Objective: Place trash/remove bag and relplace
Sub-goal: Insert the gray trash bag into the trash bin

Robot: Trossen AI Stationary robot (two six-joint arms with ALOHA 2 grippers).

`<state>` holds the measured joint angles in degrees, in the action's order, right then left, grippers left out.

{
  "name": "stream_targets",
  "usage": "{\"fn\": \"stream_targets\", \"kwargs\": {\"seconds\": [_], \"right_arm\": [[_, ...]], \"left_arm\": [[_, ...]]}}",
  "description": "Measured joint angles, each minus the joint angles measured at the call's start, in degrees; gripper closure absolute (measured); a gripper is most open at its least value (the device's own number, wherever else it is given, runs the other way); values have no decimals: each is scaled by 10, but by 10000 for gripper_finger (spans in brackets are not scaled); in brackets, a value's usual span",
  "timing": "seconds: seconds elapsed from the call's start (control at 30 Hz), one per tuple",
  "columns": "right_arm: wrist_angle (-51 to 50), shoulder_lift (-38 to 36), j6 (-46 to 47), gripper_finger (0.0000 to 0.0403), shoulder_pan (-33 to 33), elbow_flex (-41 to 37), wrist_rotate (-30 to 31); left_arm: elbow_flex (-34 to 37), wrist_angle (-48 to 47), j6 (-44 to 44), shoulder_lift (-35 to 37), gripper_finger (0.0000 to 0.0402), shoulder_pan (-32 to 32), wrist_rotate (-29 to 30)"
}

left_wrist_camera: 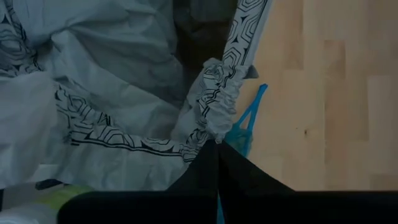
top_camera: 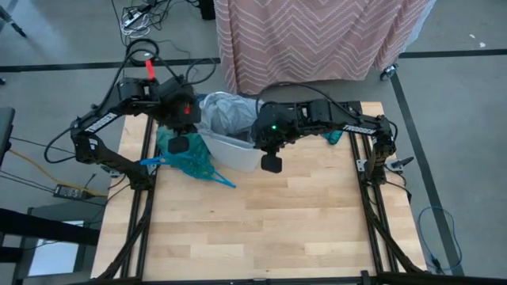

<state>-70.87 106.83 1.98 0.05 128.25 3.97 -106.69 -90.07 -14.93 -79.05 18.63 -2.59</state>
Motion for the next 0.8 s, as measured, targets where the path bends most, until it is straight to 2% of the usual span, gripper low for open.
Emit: {"fn": "stream_targets", "kwargs": {"seconds": [0.27,0.53,0.63,0.8], "right_arm": [[1,0,0,403,4,0,-12],[5,0,-1,403,4,-15,-19],[11,-1,-1,403,4,-36,-38],[21,0,-1,403,4,-71,-38]], "left_arm": [[2,1,0,1,398,-4,0],[60,2,3,13,398,-4,-9],[79,2,3,15,398,-4,-9],[90,4,2,16,398,-4,25]]}}
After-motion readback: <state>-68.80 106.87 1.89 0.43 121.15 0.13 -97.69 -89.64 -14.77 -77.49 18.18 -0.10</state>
